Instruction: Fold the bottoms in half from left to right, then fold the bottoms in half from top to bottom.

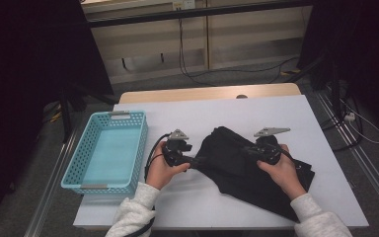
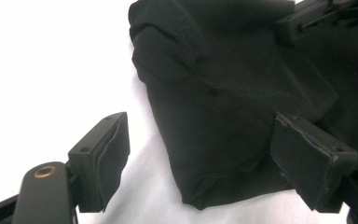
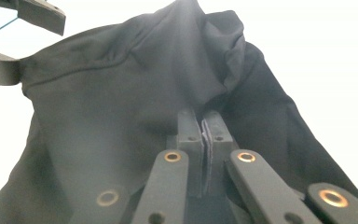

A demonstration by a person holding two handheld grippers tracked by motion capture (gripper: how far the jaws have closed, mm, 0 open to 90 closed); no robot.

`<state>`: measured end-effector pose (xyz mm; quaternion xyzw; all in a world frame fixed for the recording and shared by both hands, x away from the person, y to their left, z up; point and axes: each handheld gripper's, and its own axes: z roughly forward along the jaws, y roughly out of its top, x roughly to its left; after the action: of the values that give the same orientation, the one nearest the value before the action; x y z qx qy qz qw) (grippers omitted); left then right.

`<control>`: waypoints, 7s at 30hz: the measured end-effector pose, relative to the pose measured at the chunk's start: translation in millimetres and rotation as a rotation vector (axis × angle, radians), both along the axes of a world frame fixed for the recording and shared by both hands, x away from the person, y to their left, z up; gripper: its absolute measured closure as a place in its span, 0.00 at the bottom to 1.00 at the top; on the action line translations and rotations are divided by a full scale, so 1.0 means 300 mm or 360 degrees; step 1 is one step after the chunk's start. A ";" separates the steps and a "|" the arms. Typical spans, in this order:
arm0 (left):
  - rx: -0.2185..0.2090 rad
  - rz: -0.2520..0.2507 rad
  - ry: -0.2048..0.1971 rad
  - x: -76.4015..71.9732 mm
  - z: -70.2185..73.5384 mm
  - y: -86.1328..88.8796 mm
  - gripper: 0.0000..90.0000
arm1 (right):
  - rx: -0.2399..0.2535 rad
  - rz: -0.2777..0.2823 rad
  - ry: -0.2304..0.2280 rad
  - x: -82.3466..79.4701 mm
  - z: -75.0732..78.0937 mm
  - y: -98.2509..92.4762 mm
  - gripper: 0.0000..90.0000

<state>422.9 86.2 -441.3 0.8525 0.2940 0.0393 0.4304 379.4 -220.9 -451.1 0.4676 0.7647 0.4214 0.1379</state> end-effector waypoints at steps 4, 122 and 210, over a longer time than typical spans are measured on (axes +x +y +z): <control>-0.0001 -0.0004 -0.0005 -0.003 0.001 -0.004 0.22 | 0.0021 -0.0007 -0.0011 -0.008 0.014 -0.009 0.98; -0.0023 0.0126 0.0388 -0.041 -0.045 -0.103 0.94 | -0.0126 -0.0293 -0.0133 -0.220 0.034 -0.245 0.40; 0.0057 0.0228 0.0112 0.010 -0.001 0.038 0.28 | 0.0016 -0.0023 0.0068 -0.214 0.038 -0.158 0.95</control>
<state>426.0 97.4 -441.4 0.8376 0.3686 0.0452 0.4006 315.1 -268.3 -439.8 0.4827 0.7619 0.4142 0.1224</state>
